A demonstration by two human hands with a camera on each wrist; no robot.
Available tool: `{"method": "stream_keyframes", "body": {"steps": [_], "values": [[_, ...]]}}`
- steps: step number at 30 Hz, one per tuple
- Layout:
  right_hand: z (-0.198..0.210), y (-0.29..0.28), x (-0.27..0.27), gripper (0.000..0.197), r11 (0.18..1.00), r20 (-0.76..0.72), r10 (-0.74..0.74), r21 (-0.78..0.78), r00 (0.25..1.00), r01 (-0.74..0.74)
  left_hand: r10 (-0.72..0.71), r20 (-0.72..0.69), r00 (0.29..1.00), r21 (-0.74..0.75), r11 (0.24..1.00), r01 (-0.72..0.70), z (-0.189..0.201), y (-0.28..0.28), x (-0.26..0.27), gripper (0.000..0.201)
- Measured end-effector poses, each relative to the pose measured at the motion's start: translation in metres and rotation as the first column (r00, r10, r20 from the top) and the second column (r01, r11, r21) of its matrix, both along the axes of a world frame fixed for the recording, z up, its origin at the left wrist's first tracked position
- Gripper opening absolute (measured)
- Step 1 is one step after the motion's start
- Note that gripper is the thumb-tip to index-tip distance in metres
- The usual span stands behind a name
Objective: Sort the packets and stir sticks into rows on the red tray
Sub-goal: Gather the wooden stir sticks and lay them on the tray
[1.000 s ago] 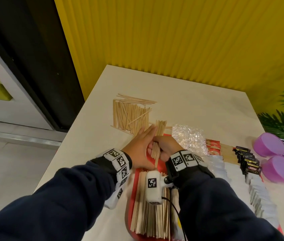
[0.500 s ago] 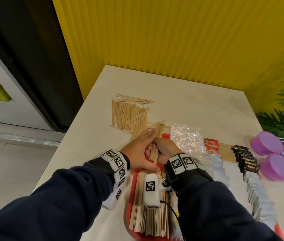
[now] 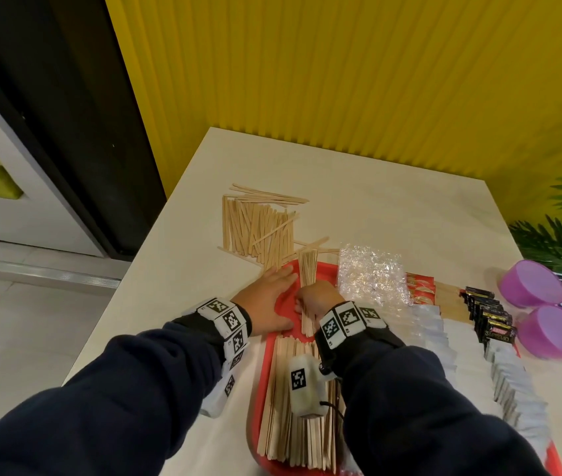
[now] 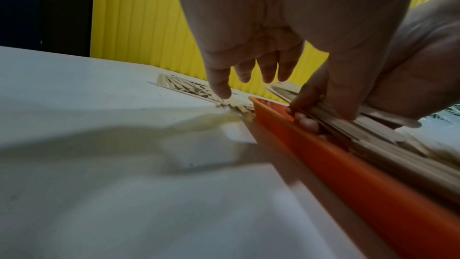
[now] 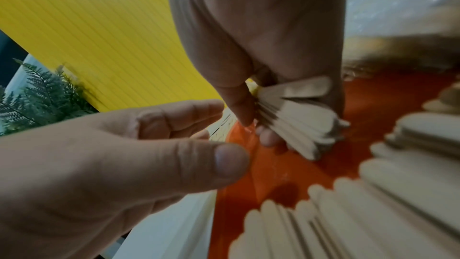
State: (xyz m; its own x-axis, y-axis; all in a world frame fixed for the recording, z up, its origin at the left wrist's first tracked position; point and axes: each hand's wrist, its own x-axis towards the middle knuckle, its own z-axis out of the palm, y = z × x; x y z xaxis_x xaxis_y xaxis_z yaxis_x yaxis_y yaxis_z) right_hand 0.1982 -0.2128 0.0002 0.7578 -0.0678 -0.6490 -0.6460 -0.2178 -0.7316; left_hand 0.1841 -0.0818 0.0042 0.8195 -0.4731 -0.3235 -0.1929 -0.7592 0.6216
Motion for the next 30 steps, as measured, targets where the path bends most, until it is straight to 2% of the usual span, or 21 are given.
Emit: {"method": "stream_keyframes", "body": {"steps": [2, 3, 6, 7, 8, 9, 10, 11, 13, 15, 17, 18, 20, 23, 24, 27, 30], "values": [[0.001, 0.001, -0.001, 0.034, 1.000, -0.003, 0.008, -0.022, 1.000, -0.008, -0.018, -0.002, 1.000, 0.022, 1.000, 0.018, -0.002, -0.001, 0.001, 0.088], [0.000, 0.001, -0.001, 0.037, 0.999, 0.002, 0.018, -0.041, 1.000, -0.017, -0.025, -0.002, 1.000, 0.029, 0.999, 0.025, -0.003, -0.001, 0.001, 0.086], [0.010, 0.007, -0.003, 0.034, 0.993, 0.022, 0.010, -0.120, 1.000, -0.007, -0.039, -0.001, 0.999, 0.051, 0.998, 0.039, -0.006, -0.002, 0.003, 0.083], [0.016, 0.006, -0.003, 0.033, 0.989, -0.011, -0.052, -0.137, 0.999, 0.050, -0.049, -0.002, 0.999, 0.064, 0.997, 0.049, -0.007, -0.002, 0.004, 0.082], [0.022, 0.007, -0.002, 0.031, 0.974, -0.033, -0.002, -0.227, 0.999, -0.005, -0.061, -0.007, 0.998, 0.078, 0.995, 0.061, -0.008, -0.002, 0.004, 0.081], [0.021, 0.008, -0.004, 0.030, 0.871, -0.027, 0.224, -0.442, 0.974, -0.213, -0.071, -0.015, 0.997, 0.088, 0.993, 0.072, -0.009, -0.002, 0.005, 0.080], [0.023, 0.010, -0.003, 0.029, 0.781, -0.058, 0.328, -0.546, 0.943, -0.304, -0.078, -0.023, 0.997, 0.094, 0.992, 0.080, -0.010, -0.002, 0.006, 0.079], [0.024, 0.011, -0.002, 0.029, 0.776, -0.049, 0.330, -0.555, 0.943, -0.300, -0.083, -0.029, 0.996, 0.097, 0.992, 0.085, -0.011, -0.002, 0.006, 0.079], [0.024, 0.004, 0.002, 0.030, 0.910, 0.033, 0.191, -0.382, 0.981, -0.164, -0.084, -0.027, 0.996, 0.103, 0.991, 0.087, -0.010, -0.002, 0.007, 0.080], [0.023, -0.001, -0.001, 0.036, 0.936, 0.138, 0.085, -0.351, 0.987, -0.031, -0.072, -0.011, 0.997, 0.107, 0.992, 0.073, -0.009, -0.001, 0.007, 0.082], [0.022, -0.005, 0.000, 0.039, 0.907, 0.188, 0.164, -0.415, 0.968, -0.073, -0.036, 0.022, 0.999, 0.101, 0.994, 0.033, -0.010, 0.000, 0.007, 0.081], [0.022, -0.007, -0.002, 0.040, 0.889, 0.180, 0.245, -0.435, 0.953, -0.146, -0.007, 0.037, 0.999, 0.092, 0.996, 0.004, -0.011, 0.002, 0.007, 0.081], [0.027, -0.005, -0.007, 0.040, 0.835, 0.117, 0.403, -0.454, 0.908, -0.312, 0.030, 0.049, 0.998, 0.085, 0.996, -0.034, -0.013, 0.004, 0.007, 0.080], [0.027, -0.002, -0.013, 0.043, 0.708, -0.039, 0.574, -0.479, 0.818, -0.520, 0.005, 0.027, 1.000, 0.130, 0.991, -0.008, -0.012, 0.004, 0.006, 0.080], [0.026, -0.002, -0.015, 0.044, 0.682, -0.057, 0.592, -0.496, 0.804, -0.537, -0.010, 0.019, 1.000, 0.147, 0.989, 0.007, -0.011, 0.004, 0.005, 0.080], [0.029, -0.005, -0.014, 0.038, 0.694, -0.049, 0.547, -0.533, 0.836, -0.485, -0.035, 0.008, 0.999, 0.173, 0.984, 0.033, -0.011, 0.001, 0.005, 0.079], [0.034, -0.005, -0.010, 0.037, 0.658, -0.095, 0.536, -0.576, 0.839, -0.485, -0.053, 0.011, 0.999, 0.189, 0.981, 0.050, -0.013, -0.002, 0.007, 0.079]]}}
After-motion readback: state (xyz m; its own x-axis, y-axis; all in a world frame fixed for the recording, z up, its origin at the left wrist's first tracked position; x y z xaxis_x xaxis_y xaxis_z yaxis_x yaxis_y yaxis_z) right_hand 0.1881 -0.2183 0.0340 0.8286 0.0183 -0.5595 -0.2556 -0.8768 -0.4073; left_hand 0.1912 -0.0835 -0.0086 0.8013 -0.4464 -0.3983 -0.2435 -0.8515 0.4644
